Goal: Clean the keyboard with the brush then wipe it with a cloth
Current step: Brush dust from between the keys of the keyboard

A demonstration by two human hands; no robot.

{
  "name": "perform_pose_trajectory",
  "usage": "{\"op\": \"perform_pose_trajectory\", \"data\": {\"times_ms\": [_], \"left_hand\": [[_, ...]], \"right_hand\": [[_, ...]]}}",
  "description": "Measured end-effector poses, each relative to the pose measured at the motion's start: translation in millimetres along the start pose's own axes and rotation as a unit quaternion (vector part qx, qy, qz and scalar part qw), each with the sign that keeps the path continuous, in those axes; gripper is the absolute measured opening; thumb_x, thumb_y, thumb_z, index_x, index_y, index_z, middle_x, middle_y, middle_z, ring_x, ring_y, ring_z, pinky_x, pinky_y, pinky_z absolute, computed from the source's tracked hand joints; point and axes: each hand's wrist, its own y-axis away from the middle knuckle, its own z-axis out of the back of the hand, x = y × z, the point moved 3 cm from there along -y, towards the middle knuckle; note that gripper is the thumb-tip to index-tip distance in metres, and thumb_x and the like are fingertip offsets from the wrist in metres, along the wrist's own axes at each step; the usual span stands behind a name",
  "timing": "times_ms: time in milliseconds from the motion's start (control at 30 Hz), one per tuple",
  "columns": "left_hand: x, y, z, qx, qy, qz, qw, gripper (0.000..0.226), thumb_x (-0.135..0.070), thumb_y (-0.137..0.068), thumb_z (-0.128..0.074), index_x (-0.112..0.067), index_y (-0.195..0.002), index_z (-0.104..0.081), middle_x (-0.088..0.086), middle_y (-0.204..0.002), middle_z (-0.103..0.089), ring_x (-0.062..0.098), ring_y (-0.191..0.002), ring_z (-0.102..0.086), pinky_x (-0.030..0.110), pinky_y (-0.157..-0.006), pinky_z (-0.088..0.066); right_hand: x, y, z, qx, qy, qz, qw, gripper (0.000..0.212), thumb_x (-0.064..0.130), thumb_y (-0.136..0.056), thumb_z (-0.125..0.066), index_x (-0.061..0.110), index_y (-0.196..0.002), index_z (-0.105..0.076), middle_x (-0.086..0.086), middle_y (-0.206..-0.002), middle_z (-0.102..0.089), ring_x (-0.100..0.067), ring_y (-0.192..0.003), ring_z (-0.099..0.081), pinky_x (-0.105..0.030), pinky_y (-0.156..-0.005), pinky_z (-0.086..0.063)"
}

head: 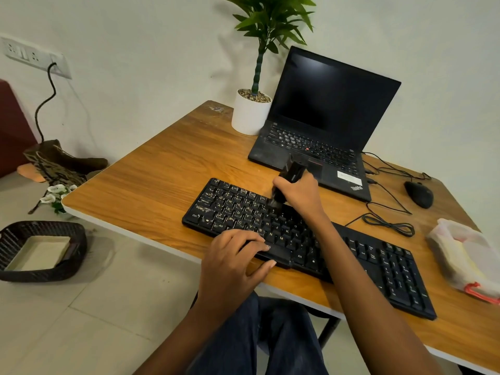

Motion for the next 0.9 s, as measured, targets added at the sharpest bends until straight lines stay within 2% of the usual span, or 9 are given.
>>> {"op": "perform_pose_trajectory", "data": {"times_ms": [100,200,400,533,667,800,900], "left_hand": [[0,0,0,0.000,0.002,-0.002,1.000,0.021,-0.041,-0.082,-0.065,-0.021,-0.088,-0.069,-0.008,-0.098,-0.064,0.010,-0.095,-0.053,0.024,-0.081,-0.042],[0,0,0,-0.003,0.001,-0.003,1.000,0.021,-0.041,-0.082,-0.065,-0.021,-0.088,-0.069,-0.007,-0.098,-0.064,0.010,-0.095,-0.053,0.023,-0.081,-0.042],[-1,-1,1,-0.006,0.006,-0.005,1.000,0.021,-0.040,-0.081,-0.066,-0.020,-0.087,-0.069,-0.008,-0.098,-0.064,0.011,-0.094,-0.054,0.025,-0.080,-0.043],[-1,0,2,-0.009,0.006,-0.003,1.000,0.021,-0.040,-0.081,-0.066,-0.020,-0.087,-0.069,-0.007,-0.098,-0.064,0.010,-0.094,-0.054,0.024,-0.080,-0.042],[-1,-1,1,0.000,0.010,-0.001,1.000,0.021,-0.040,-0.082,-0.065,-0.021,-0.088,-0.069,-0.008,-0.098,-0.064,0.010,-0.095,-0.053,0.024,-0.080,-0.042],[0,-1,2,0.005,0.007,0.001,1.000,0.021,-0.040,-0.082,-0.065,-0.021,-0.089,-0.069,-0.008,-0.099,-0.064,0.010,-0.095,-0.053,0.023,-0.080,-0.042],[-1,0,2,0.006,0.005,0.001,1.000,0.021,-0.041,-0.082,-0.064,-0.021,-0.089,-0.069,-0.008,-0.099,-0.064,0.009,-0.095,-0.053,0.022,-0.080,-0.041]], "right_hand": [[3,2,-7,0.041,-0.036,0.009,0.998,0.013,0.011,-0.079,-0.062,0.000,-0.086,-0.063,-0.002,-0.069,-0.068,-0.001,-0.053,-0.064,-0.013,-0.048,-0.046],[7,-5,-5,0.014,-0.006,0.015,1.000,0.005,0.012,-0.077,-0.063,0.008,-0.079,-0.060,0.002,-0.066,-0.065,0.004,-0.052,-0.061,-0.012,-0.050,-0.046],[6,-1,-9,0.077,-0.041,0.005,0.996,0.010,0.012,-0.079,-0.064,0.016,-0.072,-0.058,0.003,-0.069,-0.062,-0.006,-0.061,-0.059,-0.017,-0.054,-0.045],[9,-8,-9,0.051,-0.007,0.014,0.999,0.005,0.013,-0.076,-0.064,0.013,-0.075,-0.060,0.002,-0.070,-0.064,-0.010,-0.065,-0.061,-0.021,-0.057,-0.046],[14,-3,-15,0.125,-0.025,0.017,0.992,0.012,0.011,-0.078,-0.065,0.016,-0.073,-0.055,-0.001,-0.072,-0.062,-0.013,-0.066,-0.061,-0.026,-0.062,-0.053],[14,-11,-11,0.082,0.027,0.026,0.996,0.009,0.013,-0.077,-0.064,0.012,-0.071,-0.057,0.001,-0.069,-0.061,-0.010,-0.063,-0.058,-0.018,-0.055,-0.045],[14,-6,-14,0.102,0.007,0.038,0.994,0.009,0.013,-0.078,-0.065,0.014,-0.072,-0.058,0.004,-0.066,-0.063,-0.004,-0.058,-0.060,-0.015,-0.054,-0.049]]}}
